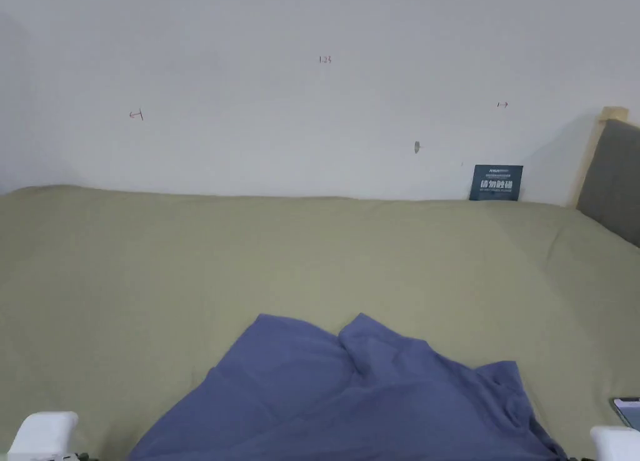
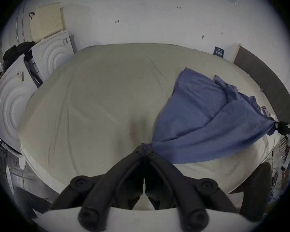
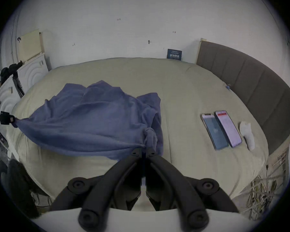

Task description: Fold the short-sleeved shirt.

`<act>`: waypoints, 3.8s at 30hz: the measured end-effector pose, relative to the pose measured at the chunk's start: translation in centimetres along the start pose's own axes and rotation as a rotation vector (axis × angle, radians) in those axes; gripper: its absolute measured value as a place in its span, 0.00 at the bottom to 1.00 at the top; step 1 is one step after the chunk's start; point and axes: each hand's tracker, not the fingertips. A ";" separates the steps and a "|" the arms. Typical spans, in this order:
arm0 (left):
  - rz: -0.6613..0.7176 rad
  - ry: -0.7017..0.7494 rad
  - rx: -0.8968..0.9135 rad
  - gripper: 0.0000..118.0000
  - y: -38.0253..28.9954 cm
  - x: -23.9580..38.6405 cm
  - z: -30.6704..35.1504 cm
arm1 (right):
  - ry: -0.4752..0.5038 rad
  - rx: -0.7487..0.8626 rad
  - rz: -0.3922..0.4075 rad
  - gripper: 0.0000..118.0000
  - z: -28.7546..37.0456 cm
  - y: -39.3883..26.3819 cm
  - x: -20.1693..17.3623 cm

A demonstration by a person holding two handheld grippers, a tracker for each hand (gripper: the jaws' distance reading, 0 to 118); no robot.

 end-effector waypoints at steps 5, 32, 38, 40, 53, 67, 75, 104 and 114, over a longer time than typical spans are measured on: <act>0.004 -0.002 -0.018 0.00 -0.5 0.4 -0.9 | -0.008 -0.001 -0.002 0.01 -0.9 -0.2 -0.5; 0.091 -0.053 0.025 0.10 -2.2 -2.1 1.1 | 0.096 0.121 -0.049 0.00 2.9 -0.8 -5.7; 0.039 -0.032 -0.075 0.96 -1.6 -1.6 -3.4 | 0.107 0.093 -0.027 0.00 2.6 -0.7 -6.5; 0.029 -0.020 -0.105 0.95 -1.4 -1.4 -5.2 | 0.107 0.083 -0.024 0.00 2.3 -0.9 -6.6; -0.025 -0.071 -0.114 0.04 -0.6 0.3 -5.5 | 0.110 0.040 0.004 0.00 -0.5 1.7 -6.8; 0.039 -0.100 -0.094 0.04 -0.3 0.7 -5.4 | 0.095 -0.085 0.133 0.00 -18.0 18.3 -5.8; 0.049 -0.100 -0.105 0.04 0.0 0.9 -5.9 | 0.054 -0.240 0.197 0.88 -24.2 19.0 -5.6; 0.067 -0.150 0.226 0.04 12.9 1.4 5.1 | 0.074 0.188 0.229 0.00 1.2 26.9 -4.2; 0.009 -0.088 0.383 0.04 25.8 3.4 14.9 | 0.014 0.423 0.088 0.00 14.5 31.7 -0.4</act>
